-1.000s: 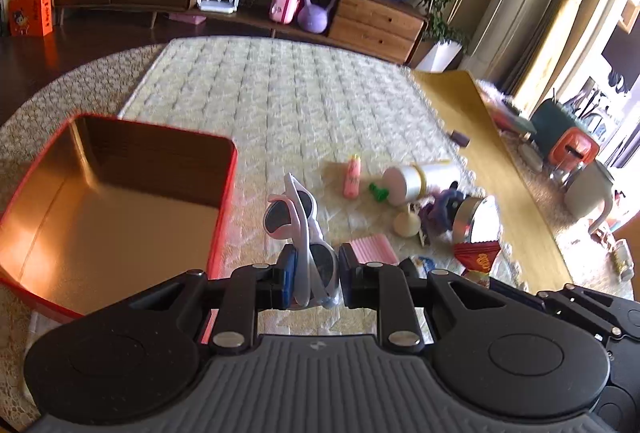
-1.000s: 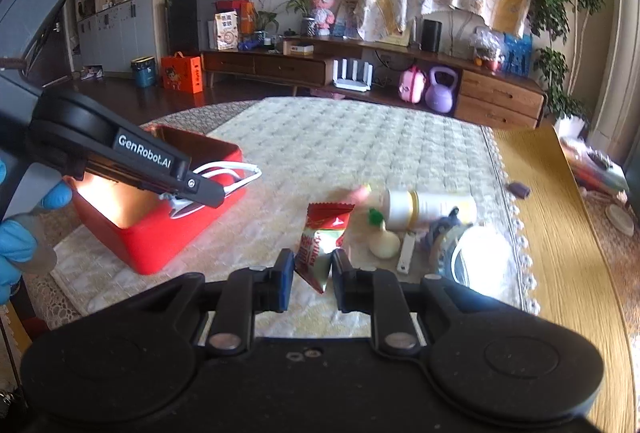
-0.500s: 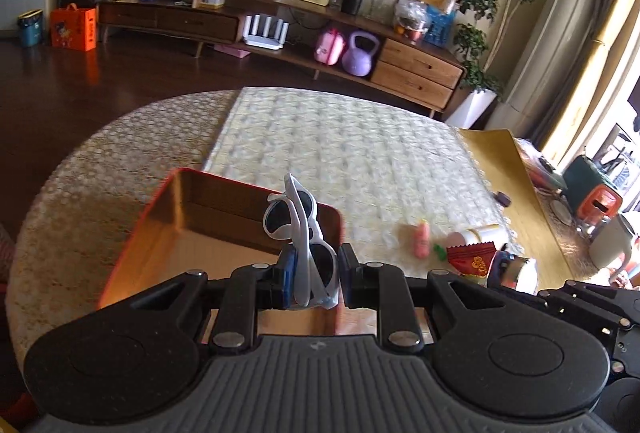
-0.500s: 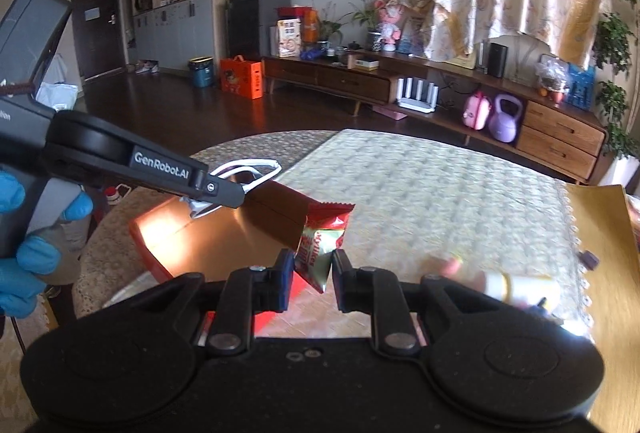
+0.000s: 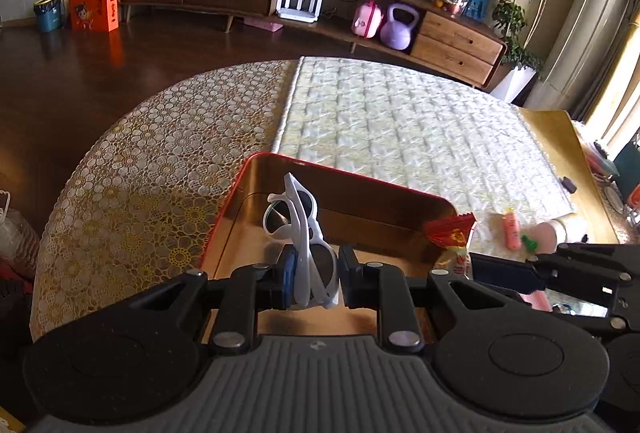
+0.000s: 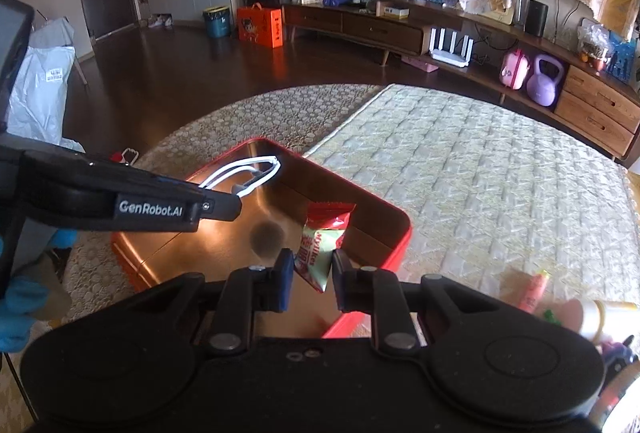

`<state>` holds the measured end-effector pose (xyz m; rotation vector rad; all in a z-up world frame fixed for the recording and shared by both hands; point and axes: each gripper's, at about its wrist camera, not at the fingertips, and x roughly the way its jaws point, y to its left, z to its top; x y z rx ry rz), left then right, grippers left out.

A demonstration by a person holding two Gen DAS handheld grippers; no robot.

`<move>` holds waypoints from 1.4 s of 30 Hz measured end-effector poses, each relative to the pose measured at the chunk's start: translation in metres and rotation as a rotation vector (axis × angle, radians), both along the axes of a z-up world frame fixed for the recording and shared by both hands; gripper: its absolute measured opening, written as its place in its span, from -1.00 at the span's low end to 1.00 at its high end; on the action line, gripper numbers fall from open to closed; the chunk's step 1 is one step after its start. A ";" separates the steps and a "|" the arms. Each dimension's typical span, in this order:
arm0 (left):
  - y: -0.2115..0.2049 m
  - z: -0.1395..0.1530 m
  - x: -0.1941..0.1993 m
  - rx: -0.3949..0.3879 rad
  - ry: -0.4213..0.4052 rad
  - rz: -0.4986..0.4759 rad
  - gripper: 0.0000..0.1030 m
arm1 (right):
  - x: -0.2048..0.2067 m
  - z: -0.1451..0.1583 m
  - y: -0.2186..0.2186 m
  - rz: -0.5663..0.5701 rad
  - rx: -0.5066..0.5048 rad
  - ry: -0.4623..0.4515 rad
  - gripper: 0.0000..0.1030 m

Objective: Organize rigid objects
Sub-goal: 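Carry the sunglasses into the red tin and open the left gripper while the right drops the candy there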

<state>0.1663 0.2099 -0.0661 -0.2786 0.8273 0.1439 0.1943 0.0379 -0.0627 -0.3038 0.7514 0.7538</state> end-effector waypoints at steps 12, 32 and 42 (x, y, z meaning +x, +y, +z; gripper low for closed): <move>0.015 -0.025 0.018 -0.031 0.054 -0.011 -0.57 | 0.032 -0.041 0.042 0.015 -0.120 0.104 -0.61; 0.011 -0.038 0.019 -0.027 0.119 -0.009 -0.51 | 0.013 -0.035 0.033 0.058 -0.145 0.014 -0.17; 0.000 -0.027 0.007 0.015 0.080 -0.013 0.02 | 0.003 -0.018 0.011 0.050 -0.053 0.026 0.01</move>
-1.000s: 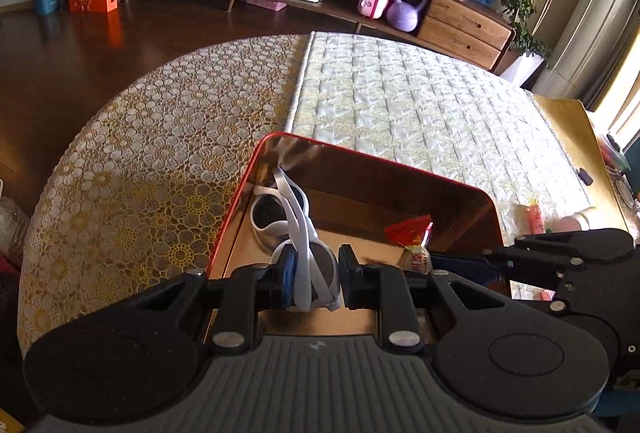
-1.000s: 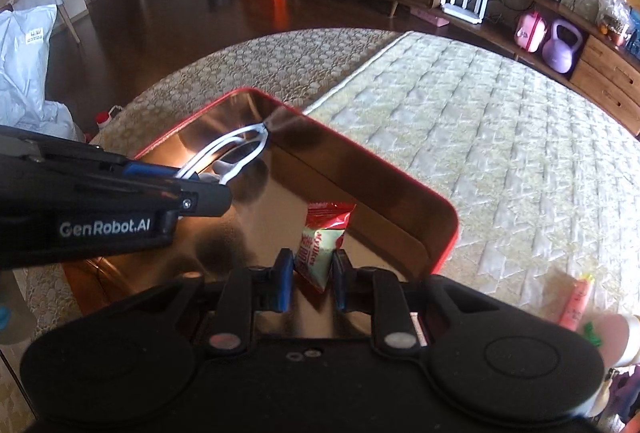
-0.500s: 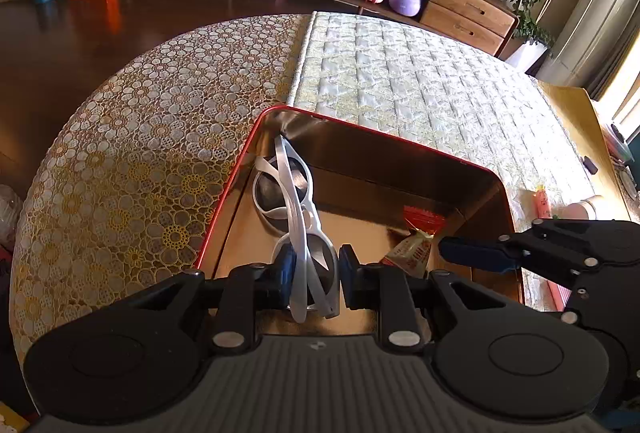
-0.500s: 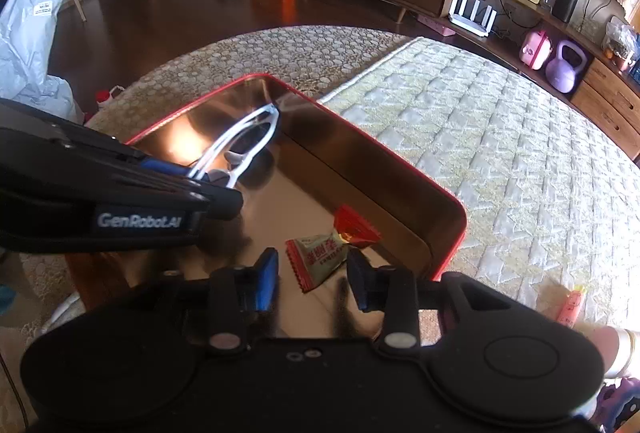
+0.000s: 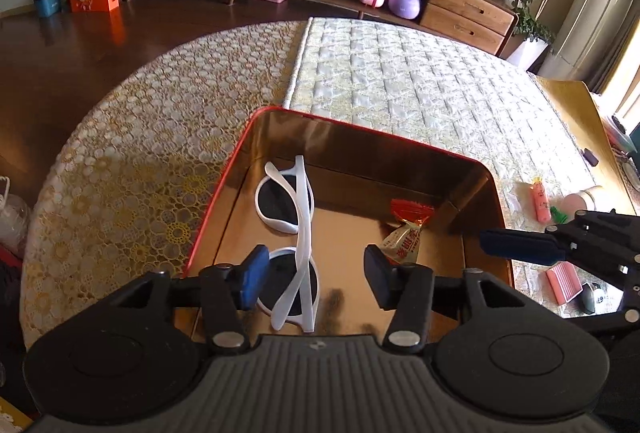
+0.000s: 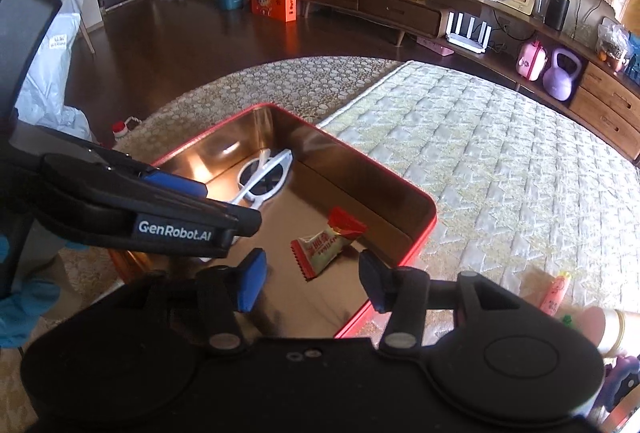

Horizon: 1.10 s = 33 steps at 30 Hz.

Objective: Organize rigid objects
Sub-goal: 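Carry the sunglasses into the red tin and open the left gripper while the right drops the candy there, then move the left gripper to the pink comb while the right gripper moves to the round mirror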

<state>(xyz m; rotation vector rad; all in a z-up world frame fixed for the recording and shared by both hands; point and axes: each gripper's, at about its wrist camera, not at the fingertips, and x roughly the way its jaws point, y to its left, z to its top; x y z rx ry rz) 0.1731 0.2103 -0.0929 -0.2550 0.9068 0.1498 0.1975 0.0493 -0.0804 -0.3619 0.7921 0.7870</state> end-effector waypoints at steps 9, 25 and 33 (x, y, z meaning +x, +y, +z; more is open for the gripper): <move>-0.008 0.022 -0.017 0.016 -0.042 0.006 0.10 | -0.016 0.025 -0.028 -0.021 0.113 0.001 0.23; -0.051 0.060 -0.057 0.045 -0.128 -0.042 0.10 | -0.052 0.057 -0.092 -0.081 0.260 -0.008 0.57; -0.082 0.073 -0.071 0.047 -0.156 -0.085 0.12 | -0.068 0.065 -0.131 -0.129 0.331 -0.037 0.73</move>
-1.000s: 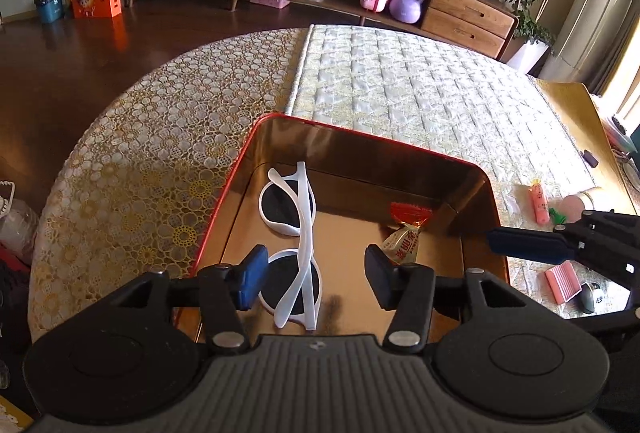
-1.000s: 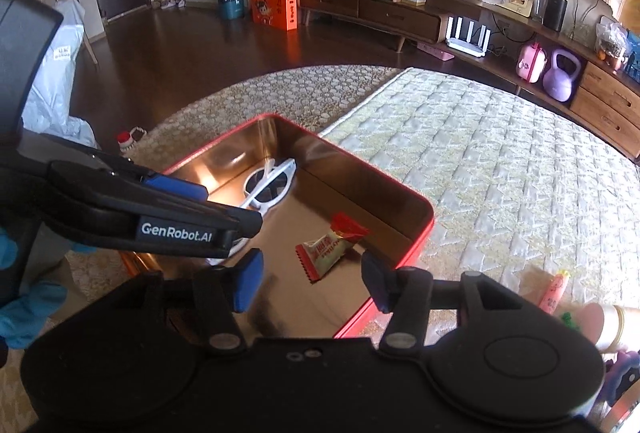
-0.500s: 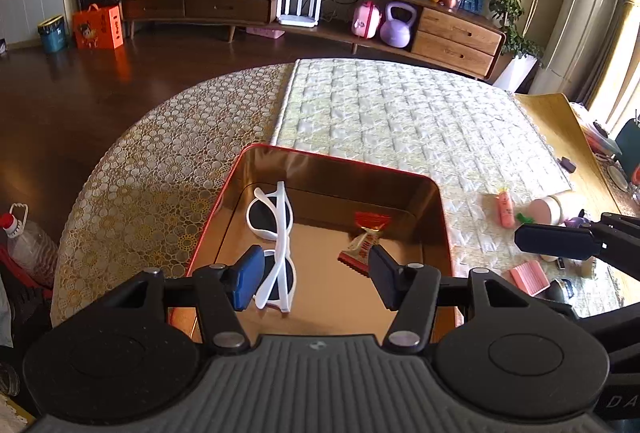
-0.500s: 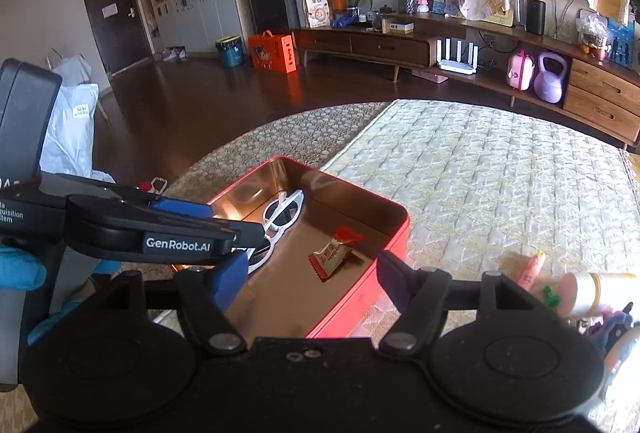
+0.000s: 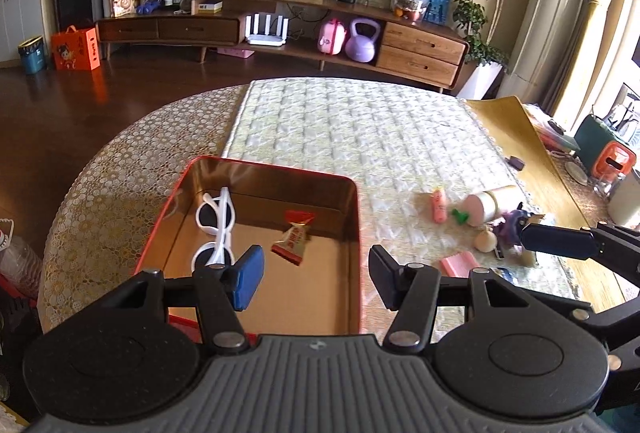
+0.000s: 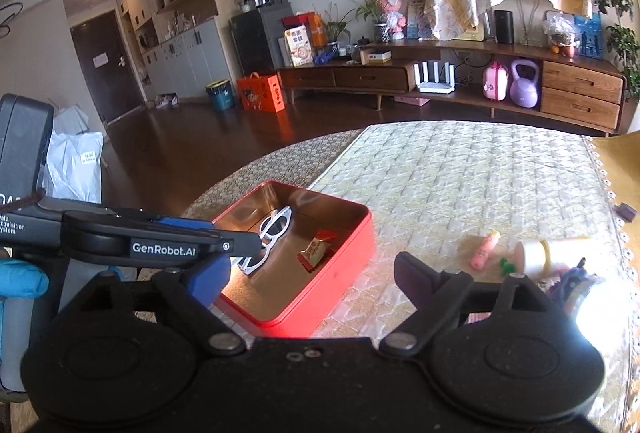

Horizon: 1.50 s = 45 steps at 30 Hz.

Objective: Organize rigid objects
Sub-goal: 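Move the left gripper to the pink comb while the right gripper moves to the round mirror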

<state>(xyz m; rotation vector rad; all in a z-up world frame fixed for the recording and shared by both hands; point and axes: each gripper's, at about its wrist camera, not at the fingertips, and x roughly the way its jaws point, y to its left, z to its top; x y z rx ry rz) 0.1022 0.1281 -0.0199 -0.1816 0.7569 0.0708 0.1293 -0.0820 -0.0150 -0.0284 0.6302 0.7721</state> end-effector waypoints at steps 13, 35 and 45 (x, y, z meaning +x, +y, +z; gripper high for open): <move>-0.064 0.005 -0.011 0.036 -0.045 -0.072 0.41 | -0.024 -0.006 -0.068 -0.223 0.064 -0.102 0.89; -0.130 -0.028 0.027 0.066 0.035 -0.088 0.62 | -0.014 -0.046 -0.143 -0.426 -0.044 -0.112 0.97; -0.156 -0.063 0.068 0.075 0.133 -0.129 0.62 | 0.010 -0.062 -0.155 -0.356 -0.088 -0.075 0.99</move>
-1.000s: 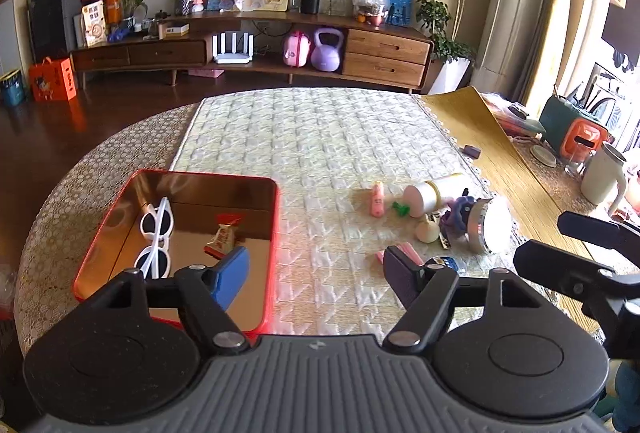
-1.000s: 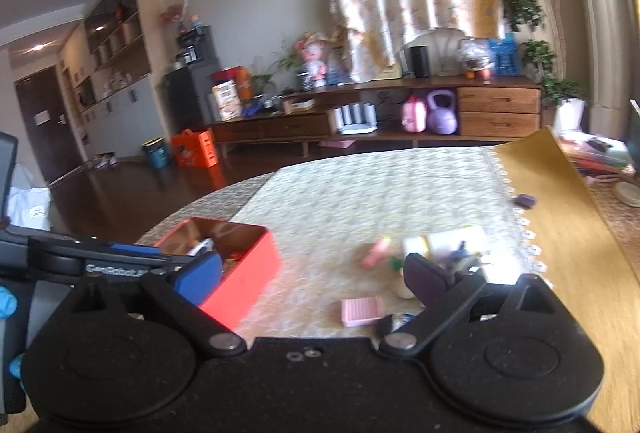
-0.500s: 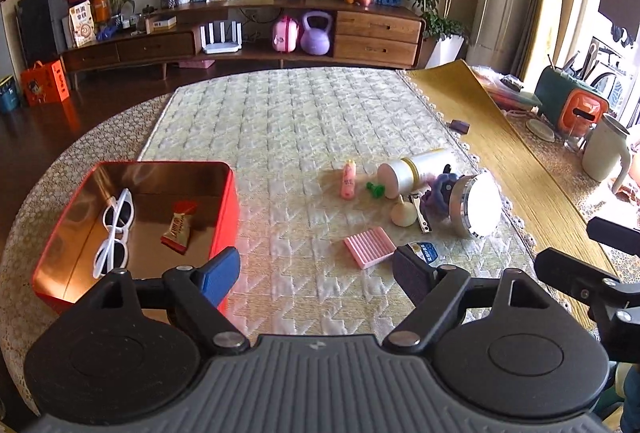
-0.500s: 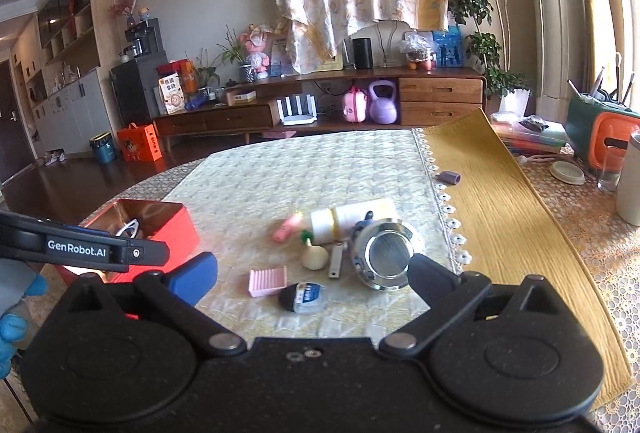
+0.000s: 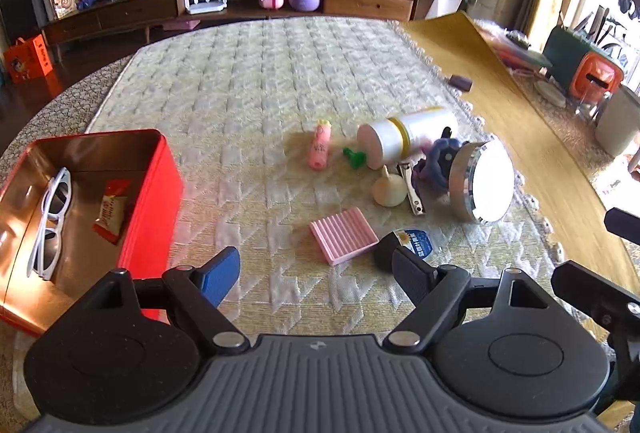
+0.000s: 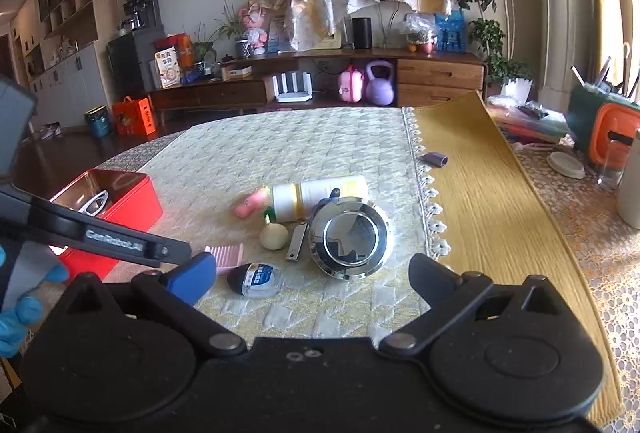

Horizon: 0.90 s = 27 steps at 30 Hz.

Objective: Organize rigid objects
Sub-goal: 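Move the left gripper to the pink comb while the right gripper moves to the round mirror, then grasp the pink comb with the left gripper while the right gripper grasps the chrome mirror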

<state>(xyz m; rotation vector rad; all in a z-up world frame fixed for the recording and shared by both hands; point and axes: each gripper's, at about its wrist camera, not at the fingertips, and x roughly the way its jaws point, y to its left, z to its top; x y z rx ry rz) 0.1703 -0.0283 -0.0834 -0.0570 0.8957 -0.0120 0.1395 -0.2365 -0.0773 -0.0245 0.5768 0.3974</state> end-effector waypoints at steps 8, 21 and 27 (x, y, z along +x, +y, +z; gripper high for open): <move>-0.008 -0.022 0.031 -0.009 0.063 0.052 0.62 | 0.020 -0.007 0.002 0.019 -0.071 -0.010 0.99; -0.013 -0.041 0.057 -0.042 0.101 0.136 0.62 | 0.055 -0.028 0.008 0.027 -0.148 0.012 0.99; -0.013 -0.045 0.059 -0.058 0.099 0.168 0.61 | 0.069 -0.034 0.014 0.040 -0.173 0.015 0.99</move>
